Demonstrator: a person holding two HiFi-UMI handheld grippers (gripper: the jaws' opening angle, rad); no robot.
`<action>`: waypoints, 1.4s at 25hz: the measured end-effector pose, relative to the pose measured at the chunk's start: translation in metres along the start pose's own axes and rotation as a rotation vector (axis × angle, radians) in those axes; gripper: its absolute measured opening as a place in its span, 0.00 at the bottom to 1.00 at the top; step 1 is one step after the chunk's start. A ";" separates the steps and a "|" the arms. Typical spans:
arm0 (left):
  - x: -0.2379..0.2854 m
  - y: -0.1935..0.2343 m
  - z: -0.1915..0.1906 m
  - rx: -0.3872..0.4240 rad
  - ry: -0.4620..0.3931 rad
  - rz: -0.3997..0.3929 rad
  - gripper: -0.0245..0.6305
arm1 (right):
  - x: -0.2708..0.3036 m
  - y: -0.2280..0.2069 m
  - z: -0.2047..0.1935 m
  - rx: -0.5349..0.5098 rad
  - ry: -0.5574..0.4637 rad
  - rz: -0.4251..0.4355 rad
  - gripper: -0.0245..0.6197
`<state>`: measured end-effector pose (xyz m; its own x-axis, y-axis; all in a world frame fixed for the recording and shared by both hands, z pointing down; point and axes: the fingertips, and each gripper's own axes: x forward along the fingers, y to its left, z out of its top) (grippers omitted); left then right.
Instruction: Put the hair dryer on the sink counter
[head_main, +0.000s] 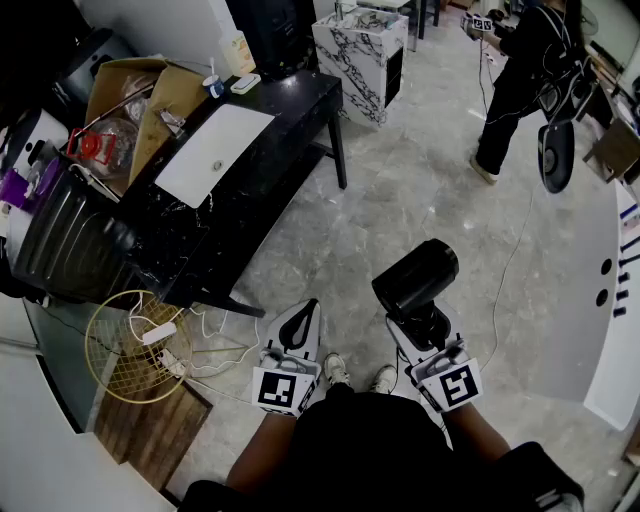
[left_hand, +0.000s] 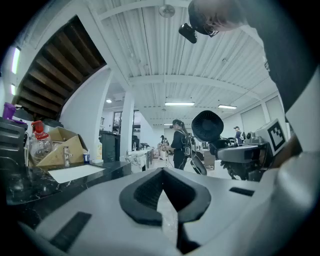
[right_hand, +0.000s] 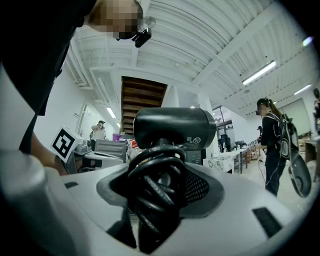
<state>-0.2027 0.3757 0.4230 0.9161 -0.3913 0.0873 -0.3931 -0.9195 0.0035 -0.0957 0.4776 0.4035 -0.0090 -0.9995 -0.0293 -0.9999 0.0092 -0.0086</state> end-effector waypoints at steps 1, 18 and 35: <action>0.000 0.003 0.000 0.000 0.001 0.003 0.03 | 0.003 0.000 0.000 -0.002 -0.002 -0.002 0.43; -0.001 0.023 -0.003 -0.011 -0.002 -0.016 0.03 | 0.017 0.005 -0.002 -0.028 0.003 -0.052 0.43; -0.007 0.060 -0.005 -0.010 -0.005 -0.082 0.03 | 0.055 0.022 -0.010 -0.076 0.008 -0.080 0.43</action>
<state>-0.2328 0.3235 0.4272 0.9457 -0.3146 0.0813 -0.3172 -0.9482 0.0203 -0.1183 0.4229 0.4122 0.0707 -0.9972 -0.0239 -0.9953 -0.0722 0.0651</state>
